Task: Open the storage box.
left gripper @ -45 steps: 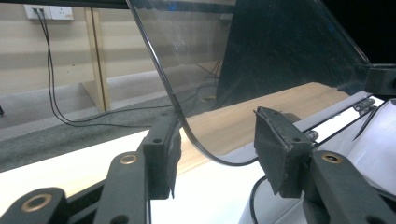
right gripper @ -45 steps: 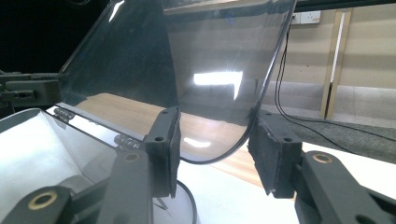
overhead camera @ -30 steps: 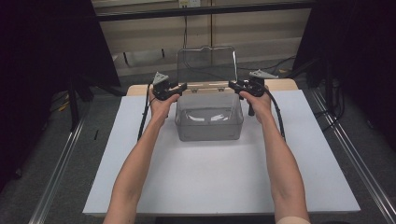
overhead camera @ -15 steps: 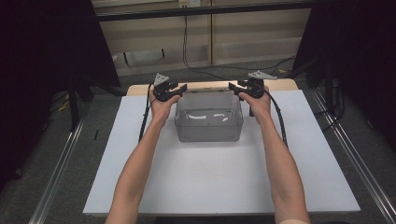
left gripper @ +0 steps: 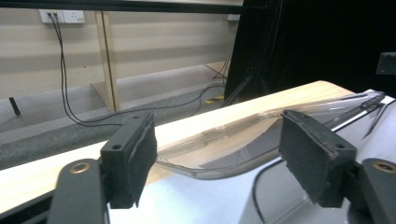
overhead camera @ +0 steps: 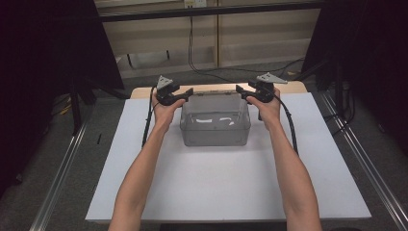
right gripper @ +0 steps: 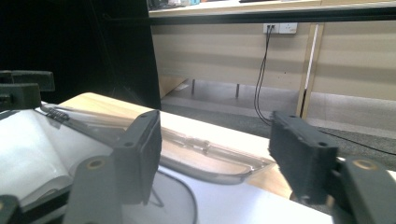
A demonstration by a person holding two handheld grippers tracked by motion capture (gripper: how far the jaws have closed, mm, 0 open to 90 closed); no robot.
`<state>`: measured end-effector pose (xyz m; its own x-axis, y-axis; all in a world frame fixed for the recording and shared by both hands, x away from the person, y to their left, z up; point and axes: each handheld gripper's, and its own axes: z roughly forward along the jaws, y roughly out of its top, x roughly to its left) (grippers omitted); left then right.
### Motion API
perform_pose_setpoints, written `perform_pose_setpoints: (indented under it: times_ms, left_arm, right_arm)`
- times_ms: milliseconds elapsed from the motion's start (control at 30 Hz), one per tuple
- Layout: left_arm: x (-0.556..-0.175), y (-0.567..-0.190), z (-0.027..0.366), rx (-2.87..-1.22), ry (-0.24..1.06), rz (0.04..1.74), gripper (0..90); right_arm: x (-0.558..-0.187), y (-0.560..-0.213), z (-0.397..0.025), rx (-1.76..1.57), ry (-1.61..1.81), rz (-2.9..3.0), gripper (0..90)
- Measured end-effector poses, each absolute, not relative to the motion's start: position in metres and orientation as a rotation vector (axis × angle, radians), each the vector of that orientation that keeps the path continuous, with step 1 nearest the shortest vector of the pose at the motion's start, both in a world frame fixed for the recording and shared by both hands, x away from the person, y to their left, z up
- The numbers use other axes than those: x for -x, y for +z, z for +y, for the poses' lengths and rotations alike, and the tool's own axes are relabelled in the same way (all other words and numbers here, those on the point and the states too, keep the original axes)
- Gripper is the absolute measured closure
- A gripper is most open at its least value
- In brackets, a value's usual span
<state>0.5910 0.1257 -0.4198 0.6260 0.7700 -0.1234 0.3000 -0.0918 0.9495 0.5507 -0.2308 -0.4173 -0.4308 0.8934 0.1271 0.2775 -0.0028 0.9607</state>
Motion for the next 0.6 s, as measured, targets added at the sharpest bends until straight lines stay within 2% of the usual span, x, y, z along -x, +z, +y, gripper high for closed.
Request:
perform_pose_setpoints:
  times_ms: [100, 233, 467, 600]
  left_arm:
    - [-0.587, -0.42, 0.127, -1.657, 0.488, 0.895, 22.8]
    - [-0.581, -0.421, 0.129, -1.657, 0.483, 0.898, 15.2]
    - [-0.564, -0.413, 0.131, -1.65, 0.514, 0.873, 7.3]
    - [-0.553, -0.407, 0.132, -1.624, 0.493, 0.843, 5.0]
  right_arm:
    - [-0.547, -0.415, -0.23, -1.198, 1.447, 1.728, 23.8]
    - [-0.543, -0.413, -0.227, -1.186, 1.449, 1.72, 16.9]
    - [-0.532, -0.409, -0.221, -1.16, 1.438, 1.707, 4.5]
    - [-0.521, -0.404, -0.221, -1.152, 1.453, 1.674, 1.6]
